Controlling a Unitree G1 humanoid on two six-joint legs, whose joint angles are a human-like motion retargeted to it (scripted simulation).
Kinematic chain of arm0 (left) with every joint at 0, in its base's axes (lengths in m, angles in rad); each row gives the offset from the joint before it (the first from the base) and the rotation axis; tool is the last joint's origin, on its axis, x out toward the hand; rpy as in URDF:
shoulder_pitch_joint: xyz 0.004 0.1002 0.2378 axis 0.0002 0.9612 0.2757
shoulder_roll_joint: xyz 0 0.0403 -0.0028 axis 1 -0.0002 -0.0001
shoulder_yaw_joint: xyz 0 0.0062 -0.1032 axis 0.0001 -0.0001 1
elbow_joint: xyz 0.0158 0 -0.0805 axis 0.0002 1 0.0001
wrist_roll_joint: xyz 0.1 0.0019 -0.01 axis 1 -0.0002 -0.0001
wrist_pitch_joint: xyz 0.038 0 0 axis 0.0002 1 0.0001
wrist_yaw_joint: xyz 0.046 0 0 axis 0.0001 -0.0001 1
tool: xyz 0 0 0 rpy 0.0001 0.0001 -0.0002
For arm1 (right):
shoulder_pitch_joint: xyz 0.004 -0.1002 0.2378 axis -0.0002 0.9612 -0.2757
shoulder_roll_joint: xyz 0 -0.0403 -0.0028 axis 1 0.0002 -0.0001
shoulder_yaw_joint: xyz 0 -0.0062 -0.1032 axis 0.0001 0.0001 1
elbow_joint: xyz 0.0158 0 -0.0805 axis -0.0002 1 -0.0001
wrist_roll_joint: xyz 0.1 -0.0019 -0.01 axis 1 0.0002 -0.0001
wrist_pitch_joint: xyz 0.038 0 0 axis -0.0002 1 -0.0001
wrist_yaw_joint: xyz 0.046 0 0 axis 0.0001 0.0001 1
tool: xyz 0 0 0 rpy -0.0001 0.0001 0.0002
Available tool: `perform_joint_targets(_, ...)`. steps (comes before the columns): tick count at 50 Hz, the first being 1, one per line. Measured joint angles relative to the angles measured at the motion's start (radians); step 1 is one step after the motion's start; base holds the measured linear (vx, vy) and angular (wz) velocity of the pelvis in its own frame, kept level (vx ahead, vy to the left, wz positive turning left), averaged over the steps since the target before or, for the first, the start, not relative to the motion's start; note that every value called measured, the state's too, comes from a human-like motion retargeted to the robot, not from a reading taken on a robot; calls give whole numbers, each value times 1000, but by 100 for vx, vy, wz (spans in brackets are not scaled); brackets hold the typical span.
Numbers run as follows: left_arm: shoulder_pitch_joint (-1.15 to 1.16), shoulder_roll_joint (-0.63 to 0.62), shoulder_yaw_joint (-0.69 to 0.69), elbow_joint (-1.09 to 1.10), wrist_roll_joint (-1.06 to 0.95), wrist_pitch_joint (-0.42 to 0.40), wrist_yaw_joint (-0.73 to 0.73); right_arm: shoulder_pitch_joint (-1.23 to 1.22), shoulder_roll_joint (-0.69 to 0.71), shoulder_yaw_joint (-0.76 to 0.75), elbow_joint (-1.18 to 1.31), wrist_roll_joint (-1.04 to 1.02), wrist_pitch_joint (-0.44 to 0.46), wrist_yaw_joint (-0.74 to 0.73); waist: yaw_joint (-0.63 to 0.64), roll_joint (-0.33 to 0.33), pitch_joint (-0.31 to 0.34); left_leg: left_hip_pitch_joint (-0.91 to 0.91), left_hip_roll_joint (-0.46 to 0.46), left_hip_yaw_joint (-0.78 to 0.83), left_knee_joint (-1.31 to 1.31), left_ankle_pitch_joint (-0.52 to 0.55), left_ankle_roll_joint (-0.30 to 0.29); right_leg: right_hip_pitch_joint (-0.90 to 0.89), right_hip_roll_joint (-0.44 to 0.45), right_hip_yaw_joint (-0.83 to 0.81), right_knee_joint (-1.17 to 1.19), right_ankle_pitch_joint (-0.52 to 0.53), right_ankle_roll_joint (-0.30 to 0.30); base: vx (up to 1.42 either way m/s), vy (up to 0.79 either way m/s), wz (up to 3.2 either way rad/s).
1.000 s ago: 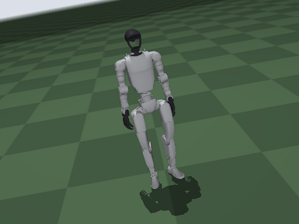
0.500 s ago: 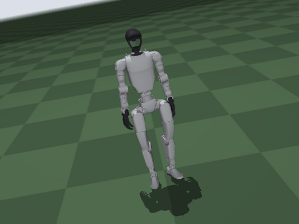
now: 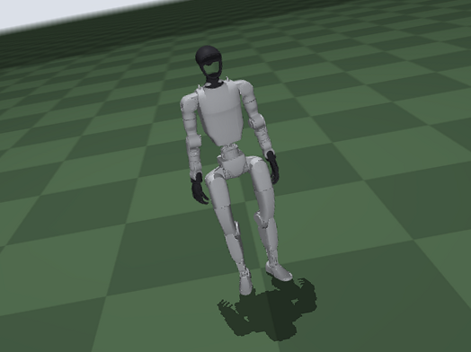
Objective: Upper body actions
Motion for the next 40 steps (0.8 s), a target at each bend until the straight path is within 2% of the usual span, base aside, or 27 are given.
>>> perform_joint_targets(5,-31,-2,-14,-41,-6,-1,-12,-15,-12,-5,12,3,8,-9,14,9,22,-69,1,-41,28,35,-11,12,-1,-94,-24,-6,-20,-18,-7,89)
perform_joint_targets(8,-65,-9,-40,-72,-6,-7,-17,-15,-16,-33,5,8,9,-19,16,12,61,-115,-21,-70,57,62,-12,35,-21,-203,-38,-19,-19,-27,-3,178)
perform_joint_targets(10,-80,-15,-62,-92,-3,-14,-12,2,-19,-40,-1,17,5,-18,24,-6,82,-131,-50,-71,66,49,25,55,-48,-271,-53,-22,-16,-19,0,191)
perform_joint_targets(12,-81,-22,-77,-106,6,-23,-6,21,-21,-40,-2,17,12,-11,41,-26,81,-111,-28,105,56,0,47,65,-74,-323,-65,-20,-9,-8,6,177)
perform_joint_targets(14,-70,-31,-85,-114,19,-37,4,34,-20,-53,7,-4,36,-14,58,-36,63,-61,28,378,45,-34,12,66,-89,-381,-74,-20,1,-1,7,200)
perform_joint_targets(17,-43,-34,-90,-105,12,-50,31,55,-14,-69,16,-29,59,-39,34,-40,32,-13,64,588,58,-23,-9,78,-101,-473,-76,-32,19,7,8,233)
perform_joint_targets(19,-33,-30,-78,-81,4,-48,47,64,-14,-59,17,-26,60,-40,6,-43,17,0,80,643,86,0,-3,86,-108,-523,-75,-40,34,10,12,217)
perform_joint_targets(23,-16,-19,-37,-11,-3,-22,70,77,-11,-62,24,-22,60,-40,-3,-38,-5,-7,77,546,108,49,-11,109,-104,-592,-55,-55,64,17,12,182)
perform_joint_targets(25,-6,-13,-23,19,-13,-13,75,82,-11,-72,28,-17,62,-42,13,-21,-12,-6,67,459,72,68,-59,126,-79,-629,-45,-62,77,28,20,132)
perform_joint_targets(28,19,-10,1,48,-35,-3,78,92,-16,-83,24,-14,60,-42,52,-14,-17,0,3,353,3,38,5,154,-76,-662,-19,-58,98,36,26,93)
perform_joint_targets(30,41,-9,31,66,-44,8,71,92,-22,-81,13,-13,63,-43,58,-3,-22,6,3,332,-12,38,8,181,-76,-699,7,-42,99,43,32,109)
perform_joint_targets(31,47,-9,40,73,-49,11,72,91,-22,-80,5,-7,60,-47,52,7,-19,4,-5,273,-13,31,16,196,-78,-715,27,-24,94,35,27,130)
perform_joint_targets(33,57,-8,51,80,-56,13,77,88,-22,-82,-16,11,46,-51,43,37,-7,6,6,213,-11,21,27,223,-82,-747,86,23,74,29,28,135)
perform_joint_targets(36,61,-2,49,79,-41,18,72,83,-23,-84,-58,27,22,-20,32,116,16,25,73,171,-3,4,28,235,-107,-761,278,84,-29,32,31,135)
perform_joint_targets(38,60,5,56,73,-23,22,62,71,-22,-72,-80,29,21,-7,34,145,36,41,96,139,-2,-4,32,192,-191,-679,512,67,-113,37,29,88)
perform_joint_targets(40,62,14,63,62,-12,22,57,52,-17,-59,-85,36,20,-14,44,133,52,59,77,138,-8,-7,43,111,-286,-529,713,40,-98,24,17,71)
